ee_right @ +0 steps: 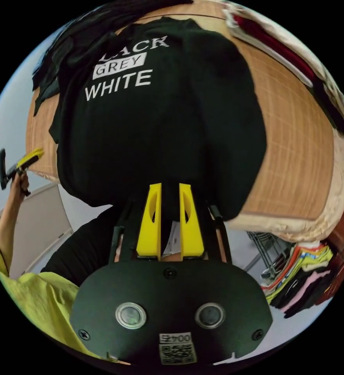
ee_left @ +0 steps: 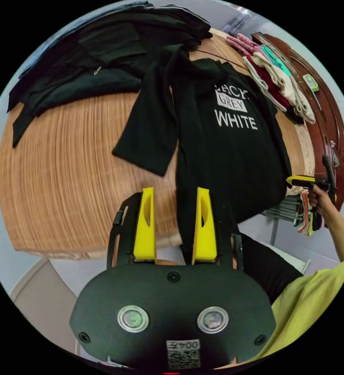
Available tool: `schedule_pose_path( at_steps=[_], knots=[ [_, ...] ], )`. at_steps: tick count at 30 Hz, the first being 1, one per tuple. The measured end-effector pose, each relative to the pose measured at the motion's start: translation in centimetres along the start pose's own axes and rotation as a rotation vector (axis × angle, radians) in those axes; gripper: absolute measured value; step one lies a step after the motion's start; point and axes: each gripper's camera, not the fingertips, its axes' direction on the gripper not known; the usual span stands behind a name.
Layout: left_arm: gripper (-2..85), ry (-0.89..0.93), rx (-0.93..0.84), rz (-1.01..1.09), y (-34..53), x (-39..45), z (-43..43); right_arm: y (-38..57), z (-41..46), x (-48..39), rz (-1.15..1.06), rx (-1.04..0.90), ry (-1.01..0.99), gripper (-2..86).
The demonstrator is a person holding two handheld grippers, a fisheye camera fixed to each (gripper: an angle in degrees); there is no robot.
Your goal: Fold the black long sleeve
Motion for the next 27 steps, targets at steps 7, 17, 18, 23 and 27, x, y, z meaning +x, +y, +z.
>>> schedule_pose_path(
  at_steps=[7, 17, 18, 23, 27],
  knots=[
    [16.7, -0.115, -0.095, 0.008, -8.7, -3.5, 4.4, -9.3, 4.3, -2.5, 0.023, -0.173, 0.112, 6.4],
    [3.7, -0.044, -0.058, 0.032, -9.6, -7.2, 2.0, -12.9, 5.4, -2.7, 0.039, -0.234, 0.099, 6.2],
    [3.6, -0.011, -0.045, 0.016, -9.8, -8.0, 1.0, -13.2, 5.5, -2.8, 0.037, -0.242, 0.101, 6.2],
    [2.6, 0.018, 0.055, -0.015, -12.4, -17.0, -10.0, -15.2, 6.0, -3.2, 0.013, -0.295, 0.115, 6.2],
    [2.4, -0.003, 0.132, -0.124, -14.2, -24.0, -16.4, -15.8, 6.0, -2.8, 0.029, -0.300, 0.080, 6.1]
  ],
)
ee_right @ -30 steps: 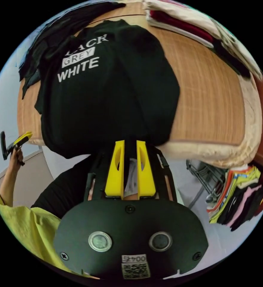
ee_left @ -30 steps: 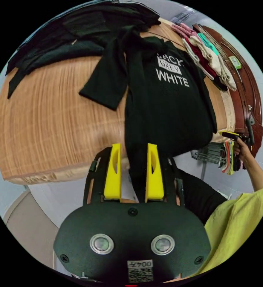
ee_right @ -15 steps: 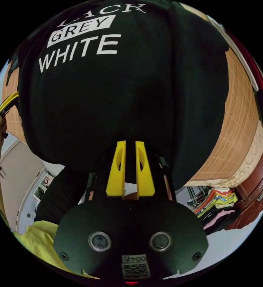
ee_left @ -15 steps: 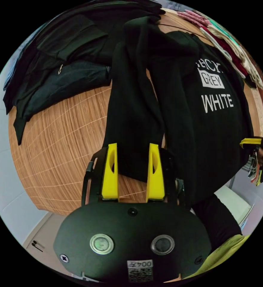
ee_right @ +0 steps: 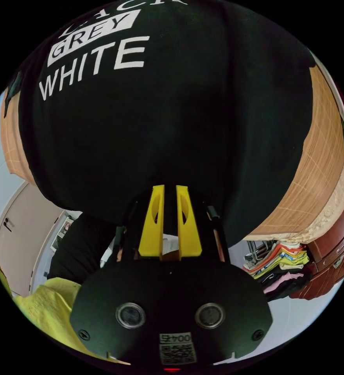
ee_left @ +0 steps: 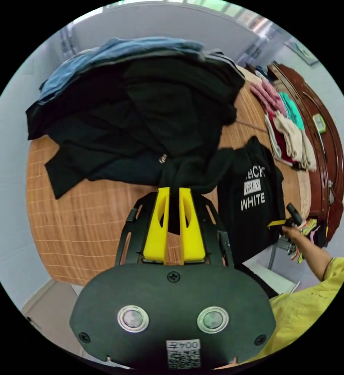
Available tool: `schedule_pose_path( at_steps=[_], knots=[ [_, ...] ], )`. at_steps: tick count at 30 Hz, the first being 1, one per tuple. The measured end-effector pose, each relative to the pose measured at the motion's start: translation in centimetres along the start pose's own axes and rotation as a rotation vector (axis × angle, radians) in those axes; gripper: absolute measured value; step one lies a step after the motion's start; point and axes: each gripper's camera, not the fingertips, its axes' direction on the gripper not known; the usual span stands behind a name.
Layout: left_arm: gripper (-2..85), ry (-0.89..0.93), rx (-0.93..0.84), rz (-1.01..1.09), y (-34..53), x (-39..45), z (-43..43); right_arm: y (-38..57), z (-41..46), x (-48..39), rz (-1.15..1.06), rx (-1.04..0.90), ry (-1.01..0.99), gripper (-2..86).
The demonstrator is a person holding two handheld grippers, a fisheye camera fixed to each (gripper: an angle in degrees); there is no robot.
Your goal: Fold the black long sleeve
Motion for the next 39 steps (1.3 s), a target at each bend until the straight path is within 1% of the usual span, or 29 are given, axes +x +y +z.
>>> schedule_pose_path(
  at_steps=[3, 4, 5, 8, 10, 11, 13, 15, 16, 17, 18, 19, 20, 21, 23, 24, 26, 27, 29, 31, 34, 35, 36, 37, 38, 39],
  knots=[
    [2.4, -0.049, 0.006, -0.082, -2.1, -4.7, -2.1, -0.1, -0.1, 0.4, 0.022, 0.016, -0.030, 5.6],
    [2.4, -0.092, -0.011, -0.111, -2.7, -6.4, -2.1, -0.1, -0.2, 0.4, 0.029, 0.022, -0.034, 5.4],
    [2.4, -0.139, -0.035, -0.145, -3.1, -8.1, -1.7, -0.1, -0.2, 0.4, 0.034, 0.027, -0.036, 5.3],
    [2.5, -0.192, -0.093, -0.252, -3.4, -12.5, 0.1, -0.2, -0.3, 0.3, 0.044, 0.032, -0.034, 5.0],
    [2.6, -0.191, -0.085, -0.318, -3.1, -14.5, 1.2, -0.2, -0.4, 0.2, 0.050, 0.031, -0.036, 5.0],
    [2.8, -0.224, -0.089, -0.349, -3.0, -15.3, 1.9, -0.2, -0.4, 0.2, 0.054, 0.032, -0.039, 5.0],
    [4.3, -0.275, -0.107, -0.347, -3.0, -15.7, 2.9, -0.1, -0.5, 0.2, 0.061, 0.038, -0.045, 4.9],
    [6.6, -0.279, -0.076, -0.347, -3.0, -15.7, 3.1, 0.1, -0.5, 0.3, 0.067, 0.046, -0.051, 4.8],
    [7.5, -0.257, 0.003, -0.342, -2.8, -15.3, 2.5, 0.2, -0.6, 0.2, 0.070, 0.051, -0.054, 4.8],
    [7.8, -0.226, 0.101, -0.321, -2.5, -14.5, 1.6, 0.4, -0.6, 0.2, 0.072, 0.056, -0.056, 4.7],
    [7.7, -0.209, 0.144, -0.301, -2.4, -13.8, 1.3, 0.5, -0.6, 0.2, 0.074, 0.058, -0.057, 4.7],
    [7.6, -0.161, 0.217, -0.237, -2.1, -12.0, 0.8, 0.7, -0.7, 0.1, 0.076, 0.064, -0.058, 4.7],
    [7.1, -0.115, 0.250, -0.166, -1.8, -9.8, 1.0, 1.0, -0.7, 0.0, 0.077, 0.072, -0.056, 4.6],
    [6.9, -0.088, 0.249, -0.128, -1.7, -8.6, 1.4, 1.1, -0.7, 0.0, 0.076, 0.077, -0.055, 4.6],
    [5.7, 0.016, 0.217, 0.031, -0.7, -2.6, 4.1, 1.8, -0.8, -0.3, 0.075, 0.102, -0.050, 4.6],
    [5.2, 0.035, 0.210, 0.068, -0.4, -0.9, 4.9, 2.0, -0.8, -0.3, 0.074, 0.109, -0.050, 4.6],
    [4.1, 0.102, 0.151, 0.206, 0.3, 6.5, 8.9, 3.0, -0.8, -0.3, 0.068, 0.139, -0.059, 4.6],
    [4.0, 0.115, 0.136, 0.239, 0.2, 8.3, 9.9, 3.2, -0.8, -0.3, 0.067, 0.146, -0.064, 4.6],
    [3.7, 0.141, 0.093, 0.337, -1.1, 14.8, 13.4, 4.0, -0.9, -0.1, 0.054, 0.163, -0.085, 4.5],
    [3.7, 0.167, 0.045, 0.378, -3.3, 18.7, 16.1, 4.6, -0.9, -0.1, 0.034, 0.167, -0.097, 4.4],
    [4.2, 0.166, -0.102, 0.398, -8.5, 23.1, 21.4, 5.4, -1.0, 0.0, -0.001, 0.172, -0.122, 4.3],
    [4.5, 0.099, -0.128, 0.371, -10.9, 23.9, 22.7, 5.8, -1.0, 0.2, -0.007, 0.181, -0.139, 4.4],
    [4.9, 0.054, -0.121, 0.344, -12.1, 24.0, 22.9, 6.1, -1.0, 0.3, -0.008, 0.189, -0.149, 4.5],
    [5.7, -0.013, -0.076, 0.252, -14.4, 23.5, 22.2, 6.9, -0.9, 0.4, -0.010, 0.217, -0.168, 4.7],
    [6.0, -0.006, -0.002, 0.119, -16.0, 22.4, 20.4, 8.0, -0.9, 0.5, -0.016, 0.258, -0.187, 5.2],
    [6.2, 0.019, 0.046, 0.047, -16.4, 21.8, 19.3, 8.6, -0.8, 0.5, -0.016, 0.279, -0.201, 5.5]
  ],
)
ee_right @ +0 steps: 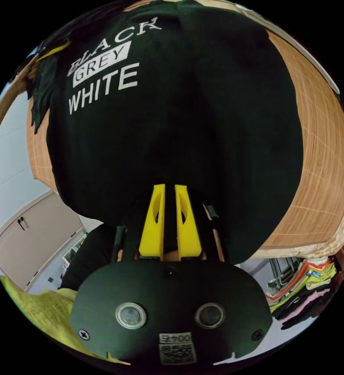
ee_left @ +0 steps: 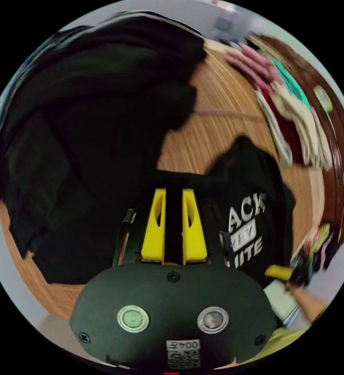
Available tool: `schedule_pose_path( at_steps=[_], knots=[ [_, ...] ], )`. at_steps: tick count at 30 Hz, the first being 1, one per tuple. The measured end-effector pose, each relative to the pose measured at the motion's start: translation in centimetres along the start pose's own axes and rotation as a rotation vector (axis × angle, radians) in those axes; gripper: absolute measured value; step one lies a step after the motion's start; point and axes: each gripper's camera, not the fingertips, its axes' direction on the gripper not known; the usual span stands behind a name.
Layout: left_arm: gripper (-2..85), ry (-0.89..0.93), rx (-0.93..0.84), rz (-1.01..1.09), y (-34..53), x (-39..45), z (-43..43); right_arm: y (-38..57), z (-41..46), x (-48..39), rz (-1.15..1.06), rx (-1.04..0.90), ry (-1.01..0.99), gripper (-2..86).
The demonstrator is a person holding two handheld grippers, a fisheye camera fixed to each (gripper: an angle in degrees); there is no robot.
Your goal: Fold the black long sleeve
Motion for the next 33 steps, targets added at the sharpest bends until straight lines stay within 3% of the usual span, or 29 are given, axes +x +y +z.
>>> schedule_pose_path(
  at_steps=[2, 4, 9, 14, 17, 21, 26, 33],
  knots=[
    [6.2, 0.092, 0.194, -0.158, 0.7, -0.9, -4.2, 2.7, -1.1, 0.2, 0.030, 0.098, -0.064, 8.1],
    [6.2, 0.121, 0.222, -0.118, 2.2, 0.1, -6.2, 5.1, -2.5, 0.4, 0.063, 0.194, -0.056, 9.6],
    [7.0, -0.024, 0.091, 0.046, 11.9, 2.5, -7.6, 9.7, -4.9, 1.5, 0.105, 0.290, 0.036, 11.3],
    [11.6, 0.026, -0.193, -0.047, 26.6, 1.5, -3.7, 9.4, -5.5, -0.4, 0.023, 0.278, 0.248, 13.1],
    [12.8, 0.040, -0.242, -0.120, 32.3, 1.7, -3.4, 9.3, -5.3, -1.5, 0.007, 0.289, 0.385, 12.9],
    [13.1, 0.071, -0.260, -0.145, 35.0, 3.7, -3.1, 10.2, -5.7, -2.9, 0.004, 0.338, 0.506, 12.3],
    [9.6, -0.164, -0.321, 0.014, 33.9, 8.2, -3.5, 12.3, -6.7, -4.0, 0.044, 0.389, 0.515, 11.1],
    [6.9, -0.054, -0.288, -0.038, 34.9, 8.3, -6.1, 12.8, -6.9, -3.8, 0.038, 0.307, 0.488, 12.9]
  ],
)
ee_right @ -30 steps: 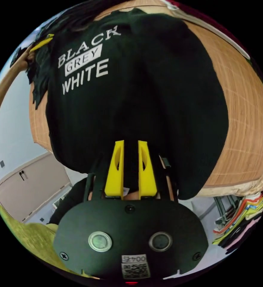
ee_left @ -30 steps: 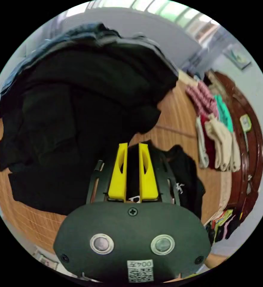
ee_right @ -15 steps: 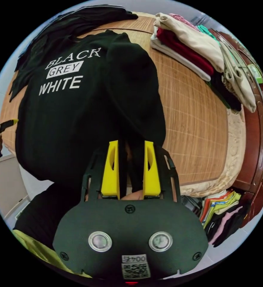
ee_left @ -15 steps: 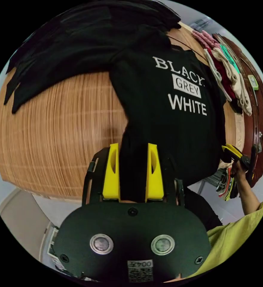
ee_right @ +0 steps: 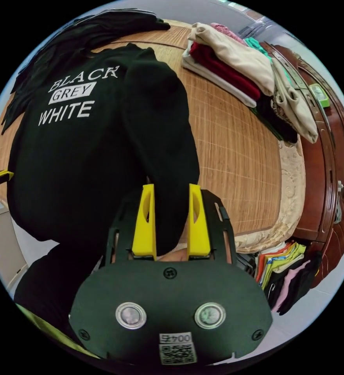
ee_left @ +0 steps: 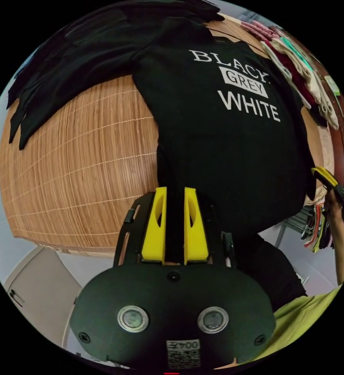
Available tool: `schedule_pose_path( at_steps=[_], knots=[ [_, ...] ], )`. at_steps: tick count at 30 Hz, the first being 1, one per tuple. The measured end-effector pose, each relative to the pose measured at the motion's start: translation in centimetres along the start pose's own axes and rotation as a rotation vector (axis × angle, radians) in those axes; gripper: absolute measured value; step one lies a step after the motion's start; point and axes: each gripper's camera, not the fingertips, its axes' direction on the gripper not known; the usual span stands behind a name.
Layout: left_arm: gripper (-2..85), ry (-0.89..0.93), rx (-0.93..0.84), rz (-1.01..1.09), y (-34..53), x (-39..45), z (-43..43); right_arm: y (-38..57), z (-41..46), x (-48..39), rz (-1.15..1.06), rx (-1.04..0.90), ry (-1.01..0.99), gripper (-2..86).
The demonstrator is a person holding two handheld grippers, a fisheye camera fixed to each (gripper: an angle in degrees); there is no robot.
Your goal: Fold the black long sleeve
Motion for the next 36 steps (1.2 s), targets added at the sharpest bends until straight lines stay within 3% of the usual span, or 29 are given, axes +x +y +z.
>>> schedule_pose_path(
  at_steps=[7, 12, 18, 23, 28, 31, 36],
  knots=[
    [6.4, -0.010, 0.101, 0.013, 1.4, 2.5, -6.0, 1.0, -0.3, 1.0, -0.055, -0.078, -0.102, 11.3],
    [6.4, 0.034, 0.142, 0.079, 0.5, 5.5, -7.1, 1.0, -0.6, 2.8, -0.027, -0.101, -0.224, 2.6],
    [6.0, 0.018, 0.045, 0.111, -1.6, 8.4, -4.6, -1.7, -6.6, 10.2, 0.138, 0.073, -0.232, 0.0],
    [5.2, -0.025, -0.012, 0.120, -0.8, 9.8, -3.4, -8.3, -8.6, 20.0, 0.325, 0.168, -0.072, 1.1],
    [3.6, -0.054, -0.008, 0.111, -0.3, 10.9, -3.9, -13.5, -6.1, 25.2, 0.483, 0.023, 0.054, 4.5],
    [3.4, -0.056, -0.014, 0.105, 0.0, 11.3, -4.3, -12.9, -8.4, 24.5, 0.507, 0.154, -0.038, 5.8],
    [3.9, -0.019, 0.032, 0.074, 0.7, 11.8, -6.2, -8.6, -9.4, 15.5, 0.257, 0.221, -0.235, 7.2]
  ],
)
